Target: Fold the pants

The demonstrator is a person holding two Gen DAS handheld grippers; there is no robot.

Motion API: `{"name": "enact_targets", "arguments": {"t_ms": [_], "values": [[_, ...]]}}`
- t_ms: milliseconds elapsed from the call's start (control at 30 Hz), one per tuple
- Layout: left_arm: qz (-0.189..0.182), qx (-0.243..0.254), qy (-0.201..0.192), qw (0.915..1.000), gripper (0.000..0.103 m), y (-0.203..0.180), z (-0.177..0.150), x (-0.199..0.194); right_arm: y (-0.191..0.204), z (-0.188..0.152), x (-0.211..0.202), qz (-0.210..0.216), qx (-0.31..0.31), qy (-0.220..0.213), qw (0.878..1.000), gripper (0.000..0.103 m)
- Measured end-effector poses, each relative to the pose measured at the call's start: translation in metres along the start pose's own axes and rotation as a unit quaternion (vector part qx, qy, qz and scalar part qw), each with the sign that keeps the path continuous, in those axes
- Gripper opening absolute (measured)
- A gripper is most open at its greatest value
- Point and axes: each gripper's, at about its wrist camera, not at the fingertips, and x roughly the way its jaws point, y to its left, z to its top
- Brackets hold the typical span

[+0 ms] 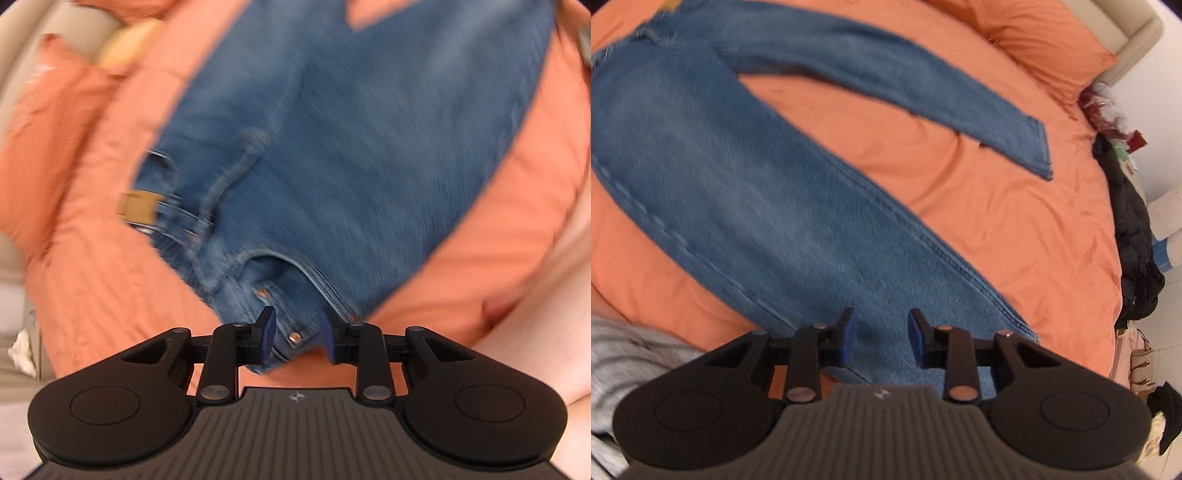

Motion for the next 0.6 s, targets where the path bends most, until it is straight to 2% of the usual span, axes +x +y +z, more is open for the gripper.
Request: {"name": "enact_targets", "arguments": {"t_ms": [100,200,267,467,533,600], "values": [[-0.039,0.039,0.026,0.9981,0.036,-0.002,0.002,0.025,-0.004,-0.004,0.011,0.025,-0.017,0.000,1.000,0.026],[-0.058,0.069,0.039,0.9952,0.039,-0.006,0.005,0.045,-0.003,-0.004,0.018,0.039,-0.026,0.004,0.999,0.027],[-0.056,0.105,0.041,0.9920,0.041,-0.012,0.006,0.055,0.001,-0.001,0.022,0.031,-0.030,0.008,0.999,0.033],[-0.076,0.171,0.062,0.9804,0.054,-0.023,0.011,0.074,-0.002,0.001,0.028,0.020,-0.028,0.014,0.999,0.033],[-0.066,0.201,0.064,0.9753,0.054,-0.030,0.007,0.080,-0.003,-0.001,0.028,0.015,-0.030,0.016,0.999,0.034],[-0.065,0.200,0.066,0.9754,0.055,-0.031,0.007,0.084,-0.006,-0.003,0.028,0.014,-0.028,0.018,0.999,0.034]]}}
